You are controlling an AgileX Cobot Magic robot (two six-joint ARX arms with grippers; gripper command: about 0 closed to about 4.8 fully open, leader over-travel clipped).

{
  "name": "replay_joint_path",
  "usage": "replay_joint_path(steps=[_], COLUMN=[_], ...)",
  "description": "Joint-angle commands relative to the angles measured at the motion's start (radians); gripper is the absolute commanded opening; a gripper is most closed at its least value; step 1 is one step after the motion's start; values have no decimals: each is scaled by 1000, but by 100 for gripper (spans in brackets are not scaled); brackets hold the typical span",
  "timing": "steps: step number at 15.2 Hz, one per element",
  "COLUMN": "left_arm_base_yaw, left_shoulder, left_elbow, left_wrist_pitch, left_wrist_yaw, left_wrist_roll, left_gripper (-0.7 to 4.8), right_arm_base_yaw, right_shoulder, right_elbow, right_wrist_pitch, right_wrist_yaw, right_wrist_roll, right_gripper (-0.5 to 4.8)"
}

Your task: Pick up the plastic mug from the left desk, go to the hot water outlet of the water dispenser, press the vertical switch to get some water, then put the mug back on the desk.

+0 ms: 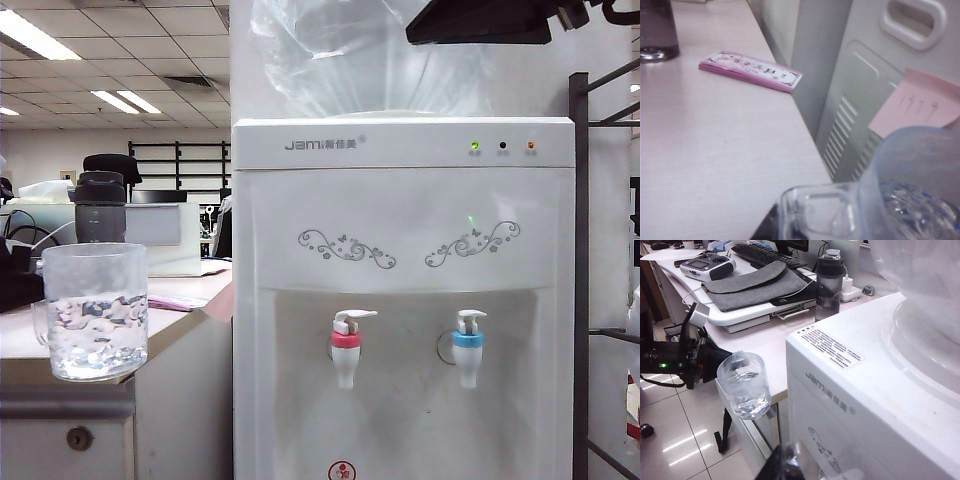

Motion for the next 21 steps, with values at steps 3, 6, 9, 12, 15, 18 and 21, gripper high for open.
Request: replay_joint_path(steps=[3,6,9,12,15,18,21], left_arm_base_yaw=[-1,-1,-30,-199,-360,-489,-631], left_shoulder=[-29,-29,-29,-28,-28,-27,60], left_elbow=[-23,-26,-30,-29,-27,-14,72], left_wrist_pitch=[37,37,36,31,-9,-49,-66], left_wrist_yaw=[179,323,465,321,166,19,-119], left_wrist_roll=[-7,6,13,26,18,-12,-42], left_gripper=[-6,-6,-6,-6,-6,-6,-6], right_arm_base_yaw=[1,1,1,1,1,1,1], right_shoulder=[-2,-2,-2,-2,-2,-2,-2], right_elbow=[4,4,4,4,4,4,4], right_wrist_pitch=[10,10,10,10,10,10,10], right_wrist_yaw=[-2,-2,-2,-2,-2,-2,-2], right_wrist_roll=[0,0,0,0,0,0,0], right_gripper=[-6,-6,-6,-6,-6,-5,-6])
